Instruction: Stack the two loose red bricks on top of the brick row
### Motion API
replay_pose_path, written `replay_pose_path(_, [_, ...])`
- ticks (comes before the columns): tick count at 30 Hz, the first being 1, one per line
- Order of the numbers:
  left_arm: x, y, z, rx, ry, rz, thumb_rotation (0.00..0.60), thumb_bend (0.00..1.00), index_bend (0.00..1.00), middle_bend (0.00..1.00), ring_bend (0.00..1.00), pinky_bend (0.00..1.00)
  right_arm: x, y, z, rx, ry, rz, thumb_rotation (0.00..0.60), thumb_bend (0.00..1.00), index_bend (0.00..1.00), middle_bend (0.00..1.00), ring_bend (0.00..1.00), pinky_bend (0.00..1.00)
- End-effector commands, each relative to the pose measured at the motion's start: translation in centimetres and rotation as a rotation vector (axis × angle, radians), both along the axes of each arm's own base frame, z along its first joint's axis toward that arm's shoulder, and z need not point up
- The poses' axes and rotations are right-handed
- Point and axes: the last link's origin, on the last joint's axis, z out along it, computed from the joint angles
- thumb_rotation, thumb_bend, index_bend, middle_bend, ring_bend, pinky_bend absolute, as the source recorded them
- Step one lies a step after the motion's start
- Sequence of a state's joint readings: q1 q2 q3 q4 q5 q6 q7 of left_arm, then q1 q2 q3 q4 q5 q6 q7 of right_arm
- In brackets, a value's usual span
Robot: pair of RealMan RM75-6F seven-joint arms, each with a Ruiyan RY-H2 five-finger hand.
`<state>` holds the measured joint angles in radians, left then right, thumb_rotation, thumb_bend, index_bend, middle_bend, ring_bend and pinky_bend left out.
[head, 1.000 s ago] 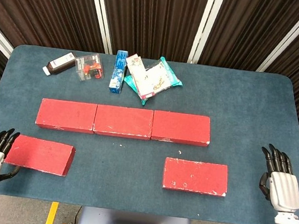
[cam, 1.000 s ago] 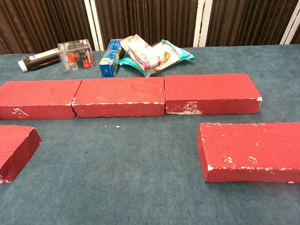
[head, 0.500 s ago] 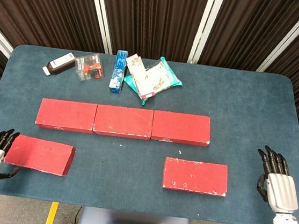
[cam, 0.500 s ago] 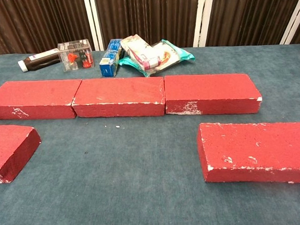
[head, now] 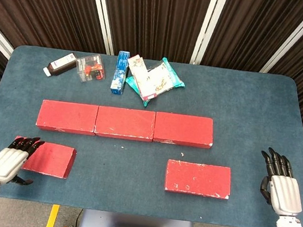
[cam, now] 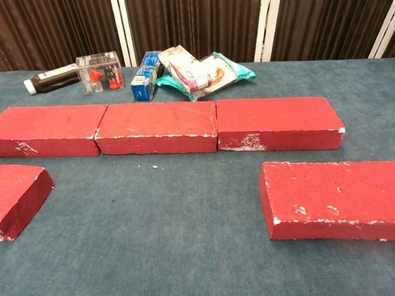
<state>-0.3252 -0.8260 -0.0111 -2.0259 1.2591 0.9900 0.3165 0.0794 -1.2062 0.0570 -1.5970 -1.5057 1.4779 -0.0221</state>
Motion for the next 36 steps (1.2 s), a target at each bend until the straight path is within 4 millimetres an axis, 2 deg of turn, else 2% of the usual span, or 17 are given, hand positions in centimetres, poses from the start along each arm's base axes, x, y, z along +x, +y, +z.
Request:
replay_pose_path(1, [0.2,0.9,-0.7,-0.043,0.014,0.023,0.6,0.0,0.0,0.0,0.0,0.0,0.0,0.0,0.0,0.001,-0.001,0.001,0.6,0.9,0.12,0.04,0.0,0.0])
replay_pose_path(18, [-0.7,2.7,-3.3,-0.078,0.013,0.09,0.6,0.0,0.0,0.0,0.0,0.0,0.1,0.0,-0.4,0.011,0.005,0.0,0.6,0.9,0.12,0.04,0.0,0.0])
replay_pose_path(36, [-1.4,4.1,-4.9,-0.101,0.049,0.111,0.6,0.0,0.0,0.0,0.0,0.0,0.1,-0.2,-0.8,0.016,0.012,-0.012,0.6,0.9,0.12,0.04,0.0,0.0])
